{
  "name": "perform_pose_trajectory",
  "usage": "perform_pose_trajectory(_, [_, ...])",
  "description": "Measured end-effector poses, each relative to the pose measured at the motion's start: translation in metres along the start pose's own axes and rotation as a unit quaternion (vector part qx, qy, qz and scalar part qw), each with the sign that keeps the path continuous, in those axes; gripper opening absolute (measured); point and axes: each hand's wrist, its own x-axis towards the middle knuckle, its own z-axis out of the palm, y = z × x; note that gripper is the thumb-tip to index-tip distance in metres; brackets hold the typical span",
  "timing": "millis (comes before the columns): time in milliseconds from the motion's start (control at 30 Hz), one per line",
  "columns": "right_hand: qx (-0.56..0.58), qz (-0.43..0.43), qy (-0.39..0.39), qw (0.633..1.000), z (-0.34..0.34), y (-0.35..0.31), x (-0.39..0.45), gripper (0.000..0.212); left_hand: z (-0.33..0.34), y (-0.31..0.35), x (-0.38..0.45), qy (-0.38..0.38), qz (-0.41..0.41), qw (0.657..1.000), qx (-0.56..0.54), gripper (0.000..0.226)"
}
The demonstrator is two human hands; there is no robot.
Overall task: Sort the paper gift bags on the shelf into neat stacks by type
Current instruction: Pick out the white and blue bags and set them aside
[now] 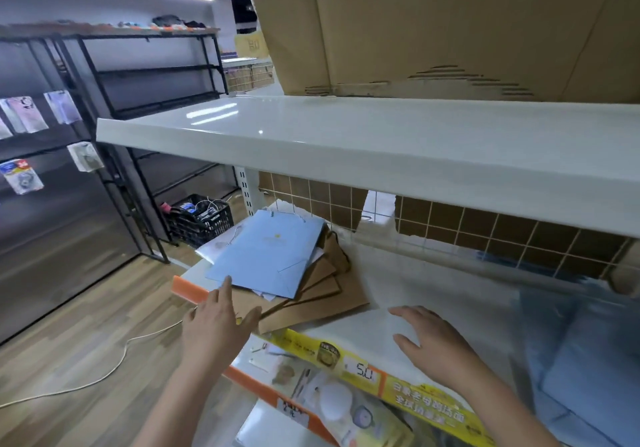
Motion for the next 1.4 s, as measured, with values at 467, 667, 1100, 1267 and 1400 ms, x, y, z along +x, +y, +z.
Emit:
perform_pose_trajectory(467, [0.010,0.103,0.053,0.993,0.053,-0.097,0.053,0.044,0.053,-0.050,0.155,-0.088,-0.098,0.991,-0.002,0.082])
perform_pose_trajectory(667, [-0.001,0.146,0.063,0.987,0.066,-0.119,0.062,0.045,0.036,-0.066,0.191,-0.207,-0.105,0.917,-0.324,0.072])
perform_pose_trajectory(1100, [0.071,0.208,0.120,0.968,0.098,-0.172,0.141,0.026,-0.019,-0.166,0.224,-0.233,-0.077,0.729,-0.639,0.019])
perform_pose_trajectory(1267, [0.211,0.297,0.093,0.927,0.106,-0.201,0.178,0.034,-0.009,-0.183,0.217,-0.248,-0.119,0.724,-0.632,0.028])
perform_pose_trajectory(1400, [0.191,0.343,0.063,0.918,0.113,-0.214,0.200,0.043,-0.002,-0.184,0.215,-0.285,-0.132,0.728,-0.610,0.035])
